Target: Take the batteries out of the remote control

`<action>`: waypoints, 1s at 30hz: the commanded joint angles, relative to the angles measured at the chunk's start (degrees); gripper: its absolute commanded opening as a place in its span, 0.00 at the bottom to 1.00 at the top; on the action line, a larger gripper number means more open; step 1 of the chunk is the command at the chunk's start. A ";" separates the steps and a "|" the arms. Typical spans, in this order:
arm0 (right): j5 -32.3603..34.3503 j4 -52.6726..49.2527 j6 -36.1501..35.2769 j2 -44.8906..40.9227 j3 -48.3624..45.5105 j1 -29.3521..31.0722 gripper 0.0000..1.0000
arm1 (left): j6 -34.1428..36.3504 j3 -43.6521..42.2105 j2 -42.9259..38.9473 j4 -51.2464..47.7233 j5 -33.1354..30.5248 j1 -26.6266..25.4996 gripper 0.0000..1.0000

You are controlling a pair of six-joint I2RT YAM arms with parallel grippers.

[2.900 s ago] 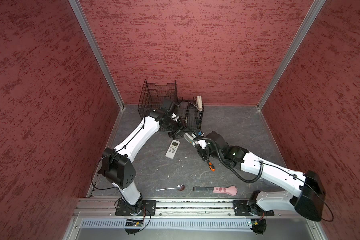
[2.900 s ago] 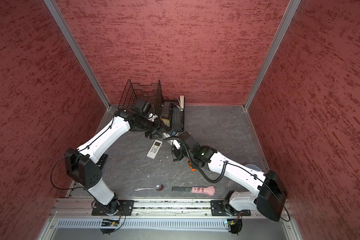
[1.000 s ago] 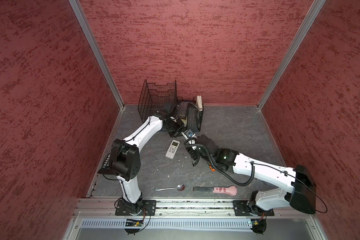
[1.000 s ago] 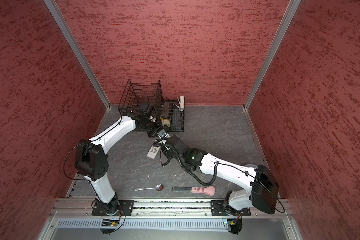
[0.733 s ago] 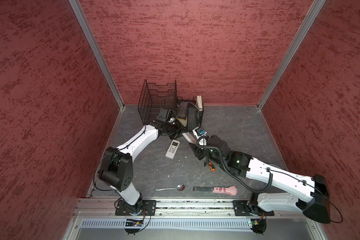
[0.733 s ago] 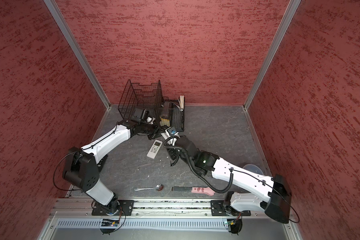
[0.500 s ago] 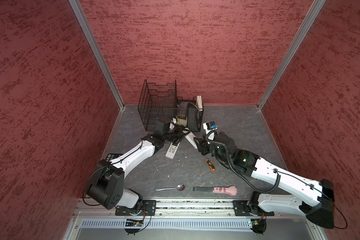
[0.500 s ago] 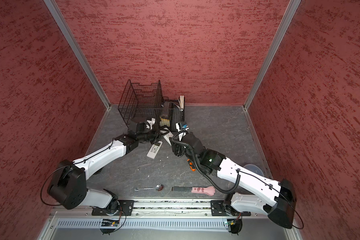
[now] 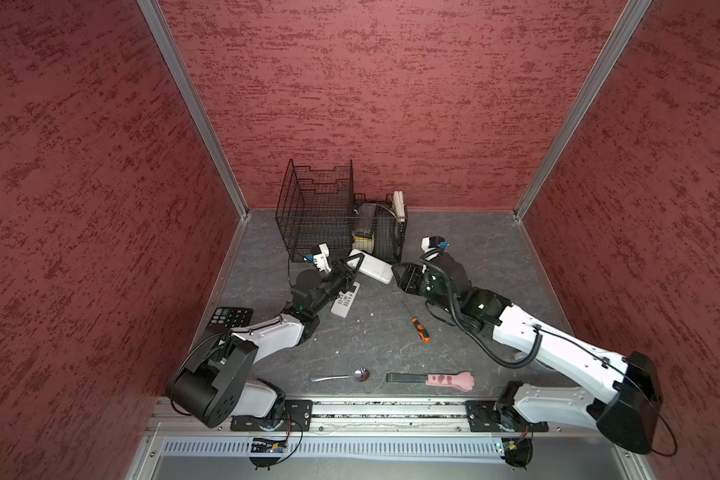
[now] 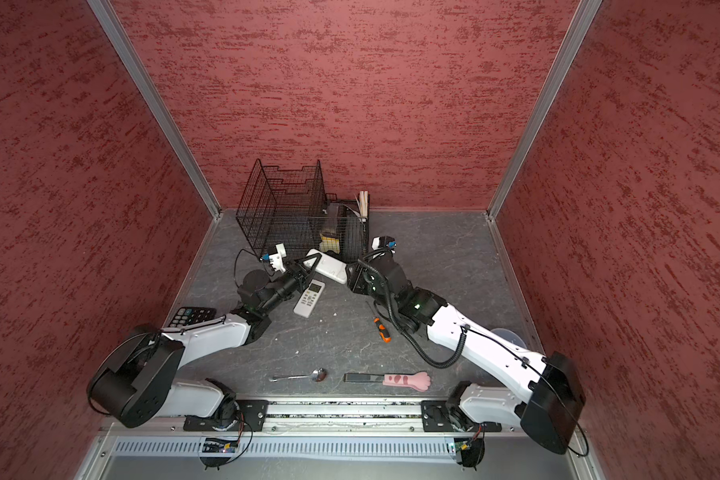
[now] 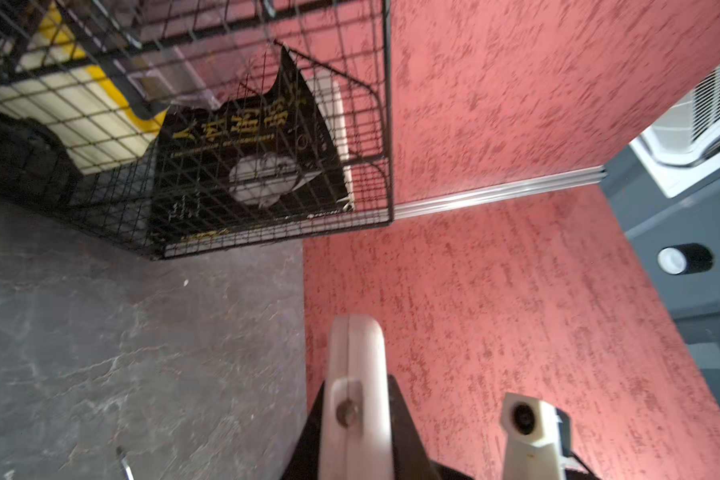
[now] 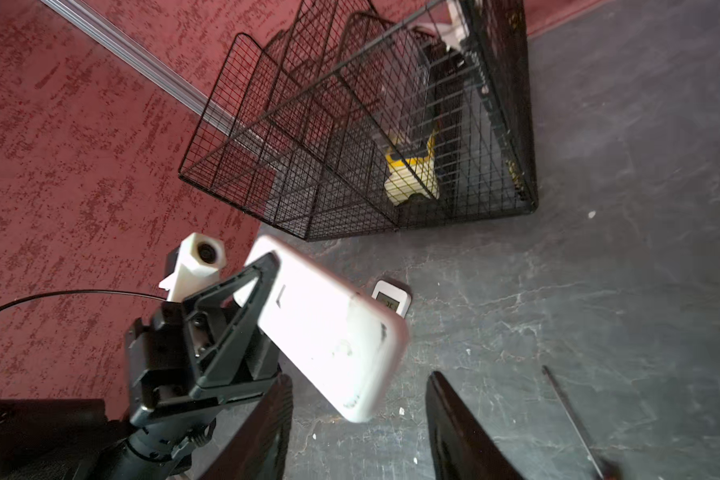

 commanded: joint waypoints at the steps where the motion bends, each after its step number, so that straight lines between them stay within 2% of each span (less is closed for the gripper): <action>1: -2.68 3.02 4.03 0.91 2.14 -0.23 0.52 | -4.78 -0.71 1.06 11.35 -2.53 0.45 0.00; 7: -2.94 3.46 3.40 2.68 3.96 -0.25 0.51 | -7.38 -1.61 3.48 16.13 -1.03 1.36 0.00; 11: -3.52 6.56 2.73 2.69 3.96 -0.30 0.51 | -7.42 -2.21 3.50 15.92 -0.45 1.56 0.00; 18: -5.12 3.64 2.43 4.98 6.85 -1.90 0.48 | -7.05 -2.42 3.64 16.37 0.06 1.78 0.00; 30: -8.74 4.82 3.52 8.57 8.64 -2.98 0.47 | -7.10 -2.03 4.98 16.98 1.12 1.74 0.00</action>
